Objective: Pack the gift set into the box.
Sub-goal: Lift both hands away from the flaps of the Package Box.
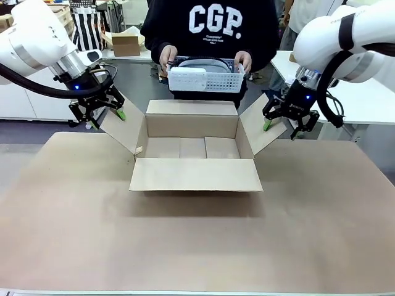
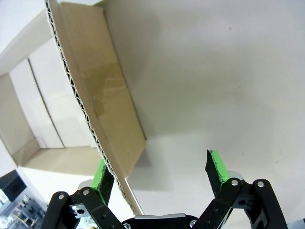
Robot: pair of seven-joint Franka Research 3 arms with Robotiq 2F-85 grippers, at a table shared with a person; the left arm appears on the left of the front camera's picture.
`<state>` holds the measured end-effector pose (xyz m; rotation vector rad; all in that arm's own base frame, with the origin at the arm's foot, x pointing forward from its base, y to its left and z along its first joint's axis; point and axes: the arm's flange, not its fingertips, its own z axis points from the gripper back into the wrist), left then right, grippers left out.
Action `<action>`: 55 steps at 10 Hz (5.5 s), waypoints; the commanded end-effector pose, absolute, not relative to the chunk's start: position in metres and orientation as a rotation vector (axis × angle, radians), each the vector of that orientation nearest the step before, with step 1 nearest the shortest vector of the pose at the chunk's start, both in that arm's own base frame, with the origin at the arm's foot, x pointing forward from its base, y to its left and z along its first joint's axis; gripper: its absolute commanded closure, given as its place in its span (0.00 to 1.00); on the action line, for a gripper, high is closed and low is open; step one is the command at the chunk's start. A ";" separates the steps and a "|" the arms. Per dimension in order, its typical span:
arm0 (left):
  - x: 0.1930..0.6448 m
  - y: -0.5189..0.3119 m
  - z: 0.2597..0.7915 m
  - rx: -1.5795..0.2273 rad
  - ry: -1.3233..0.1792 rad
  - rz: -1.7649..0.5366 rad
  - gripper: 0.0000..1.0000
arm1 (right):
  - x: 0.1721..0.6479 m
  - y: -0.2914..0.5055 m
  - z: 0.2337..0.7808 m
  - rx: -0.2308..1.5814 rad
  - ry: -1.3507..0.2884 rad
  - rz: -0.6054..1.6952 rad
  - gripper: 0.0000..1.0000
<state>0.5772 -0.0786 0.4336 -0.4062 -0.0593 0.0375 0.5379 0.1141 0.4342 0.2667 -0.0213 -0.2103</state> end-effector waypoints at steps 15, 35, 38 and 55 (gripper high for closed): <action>0.575 -0.077 0.435 -0.391 -0.063 0.034 0.00 | 0.542 0.117 0.437 0.252 -0.018 -0.224 0.00; 0.575 -0.077 0.435 -0.391 -0.063 0.034 0.00 | 0.542 0.117 0.437 0.252 -0.018 -0.224 0.00; 0.575 -0.077 0.435 -0.391 -0.063 0.034 0.00 | 0.542 0.117 0.437 0.252 -0.018 -0.224 0.00; 0.387 0.022 0.550 -1.349 -0.479 -0.415 0.00 | 0.395 -0.074 0.563 1.321 0.105 -0.117 0.00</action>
